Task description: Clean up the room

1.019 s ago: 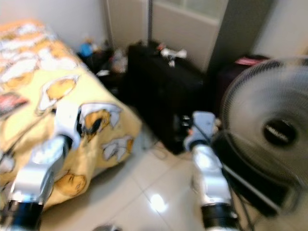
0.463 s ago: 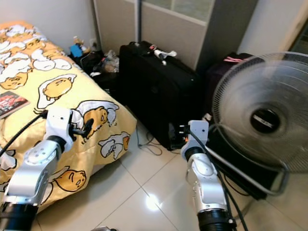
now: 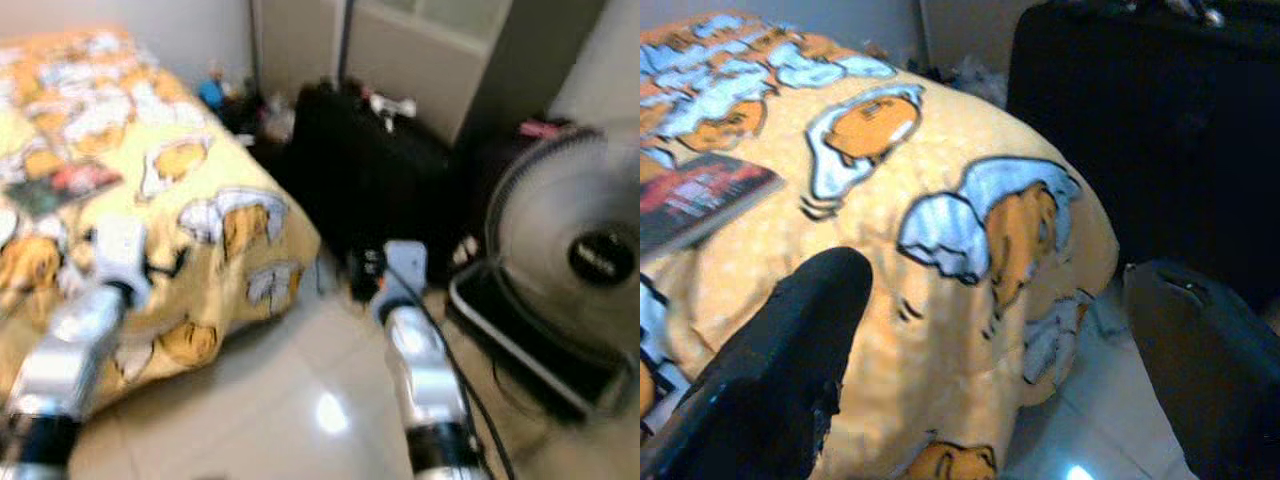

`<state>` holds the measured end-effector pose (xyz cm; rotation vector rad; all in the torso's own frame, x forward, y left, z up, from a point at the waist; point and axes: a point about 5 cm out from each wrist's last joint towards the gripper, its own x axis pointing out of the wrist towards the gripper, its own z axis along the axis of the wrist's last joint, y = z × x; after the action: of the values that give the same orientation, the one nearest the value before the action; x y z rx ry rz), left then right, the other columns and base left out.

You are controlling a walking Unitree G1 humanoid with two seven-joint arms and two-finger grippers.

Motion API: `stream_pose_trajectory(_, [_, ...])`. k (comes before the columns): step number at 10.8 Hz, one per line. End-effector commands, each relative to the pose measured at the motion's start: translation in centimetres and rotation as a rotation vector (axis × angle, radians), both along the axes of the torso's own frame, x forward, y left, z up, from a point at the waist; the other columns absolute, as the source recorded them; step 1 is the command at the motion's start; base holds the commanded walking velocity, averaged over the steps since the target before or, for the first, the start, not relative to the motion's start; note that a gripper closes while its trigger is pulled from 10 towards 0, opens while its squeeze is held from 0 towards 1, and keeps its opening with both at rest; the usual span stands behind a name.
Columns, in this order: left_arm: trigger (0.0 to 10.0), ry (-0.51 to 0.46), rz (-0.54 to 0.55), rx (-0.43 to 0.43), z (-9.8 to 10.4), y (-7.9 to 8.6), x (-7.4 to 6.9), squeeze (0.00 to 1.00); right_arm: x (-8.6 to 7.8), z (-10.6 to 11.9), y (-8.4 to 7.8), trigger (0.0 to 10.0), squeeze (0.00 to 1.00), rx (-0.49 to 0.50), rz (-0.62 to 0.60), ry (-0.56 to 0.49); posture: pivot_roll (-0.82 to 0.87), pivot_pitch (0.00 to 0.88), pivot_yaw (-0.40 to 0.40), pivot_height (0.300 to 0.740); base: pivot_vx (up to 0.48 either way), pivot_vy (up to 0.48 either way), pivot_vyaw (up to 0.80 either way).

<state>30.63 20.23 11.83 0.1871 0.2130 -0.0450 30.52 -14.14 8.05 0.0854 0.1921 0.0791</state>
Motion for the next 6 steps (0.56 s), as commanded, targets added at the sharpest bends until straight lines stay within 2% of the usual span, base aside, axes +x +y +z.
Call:
stream_pose_trajectory(1, [10.0,-0.009,-0.022,-0.005,0.24,-0.93,0.35,0.0,0.17,0.09,-0.71,10.0,1.0,-0.014,-0.022,-0.001,0.01,0.0,-0.002,0.74,0.0,0.262,0.0])
stream_pose_trajectory(4, [10.0,-0.013,-0.019,-0.008,0.33,-0.97,0.48,0.0,0.06,-0.17,-0.48,10.0,1.0,-0.025,-0.005,0.009,0.02,0.0,-0.011,0.74,0.0,0.268,0.0])
stream_pose_trajectory(6, [10.0,-0.016,-0.01,-0.009,0.45,-0.85,0.61,0.0,0.19,0.1,-0.5,10.0,1.0,-0.038,0.014,-0.006,0.02,0.0,-0.011,0.74,0.0,0.287,0.67])
